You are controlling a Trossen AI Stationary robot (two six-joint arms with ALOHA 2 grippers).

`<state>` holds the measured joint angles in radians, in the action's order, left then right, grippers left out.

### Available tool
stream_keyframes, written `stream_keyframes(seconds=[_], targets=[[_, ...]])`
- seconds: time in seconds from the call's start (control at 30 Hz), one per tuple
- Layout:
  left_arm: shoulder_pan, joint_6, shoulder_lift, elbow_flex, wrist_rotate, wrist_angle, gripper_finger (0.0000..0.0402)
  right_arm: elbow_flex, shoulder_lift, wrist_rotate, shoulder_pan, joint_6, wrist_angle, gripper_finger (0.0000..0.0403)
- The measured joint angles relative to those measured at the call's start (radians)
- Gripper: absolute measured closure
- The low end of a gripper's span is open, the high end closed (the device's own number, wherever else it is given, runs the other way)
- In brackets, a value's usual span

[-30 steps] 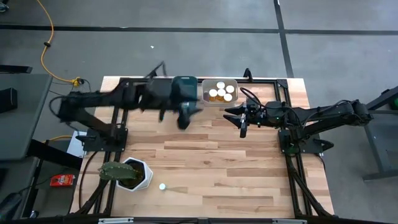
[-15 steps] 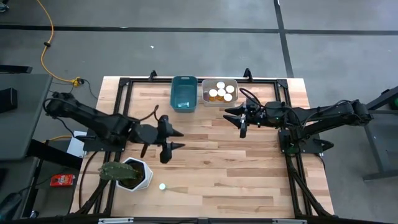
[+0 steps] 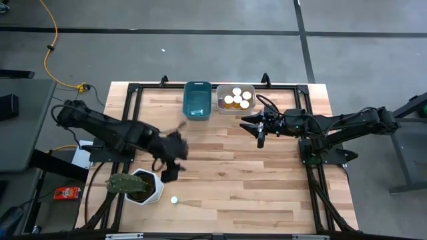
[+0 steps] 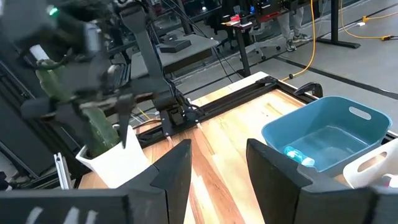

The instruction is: Pick and place medicine bottles into bin by pill shape (circle, oval)

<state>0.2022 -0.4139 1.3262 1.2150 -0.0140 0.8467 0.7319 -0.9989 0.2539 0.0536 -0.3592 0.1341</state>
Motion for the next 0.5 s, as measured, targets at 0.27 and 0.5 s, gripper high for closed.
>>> stream_keyframes(seconds=[0.27, 0.5], targets=[[0.114, 0.053, 0.238, 0.134, 0.119, 0.172, 0.0202, 0.000, 0.000, 0.000, 0.000, 0.000, -0.009, 0.0258], [0.215, 0.002, 0.331, 0.154, 0.153, 0.166, 0.0201, 0.000, -0.001, 0.000, 0.000, 0.001, -0.037, 0.0258]])
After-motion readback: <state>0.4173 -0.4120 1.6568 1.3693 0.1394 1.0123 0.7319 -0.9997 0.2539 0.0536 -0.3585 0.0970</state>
